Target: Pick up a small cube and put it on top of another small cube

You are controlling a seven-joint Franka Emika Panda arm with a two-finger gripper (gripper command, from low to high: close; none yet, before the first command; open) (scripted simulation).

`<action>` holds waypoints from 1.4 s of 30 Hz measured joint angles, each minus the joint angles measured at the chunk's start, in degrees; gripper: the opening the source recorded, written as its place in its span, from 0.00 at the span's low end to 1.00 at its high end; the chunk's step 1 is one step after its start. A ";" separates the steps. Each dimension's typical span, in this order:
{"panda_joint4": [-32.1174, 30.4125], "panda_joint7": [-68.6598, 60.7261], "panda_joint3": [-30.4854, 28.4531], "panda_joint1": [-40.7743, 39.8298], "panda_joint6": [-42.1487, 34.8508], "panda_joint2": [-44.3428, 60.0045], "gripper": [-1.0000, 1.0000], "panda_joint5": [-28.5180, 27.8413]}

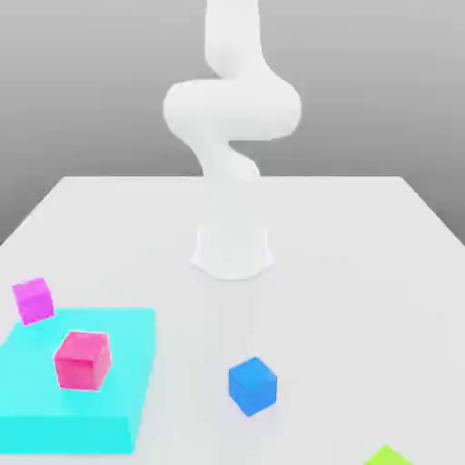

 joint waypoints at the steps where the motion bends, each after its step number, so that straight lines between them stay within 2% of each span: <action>1: 0.24 -0.77 0.08 0.52 0.54 2.26 0.50 0.02; 18: 4.01 -12.12 3.31 7.14 9.11 37.74 0.50 -0.41; 30: 6.68 -17.60 5.61 11.15 15.06 62.79 0.50 -4.33; 34: 8.29 -17.28 4.87 12.21 20.27 71.11 0.50 -5.82; 35: 8.69 -17.08 4.65 12.39 21.62 72.91 0.00 -6.12; 42: 8.76 -17.08 4.63 12.42 21.80 73.23 0.00 -6.16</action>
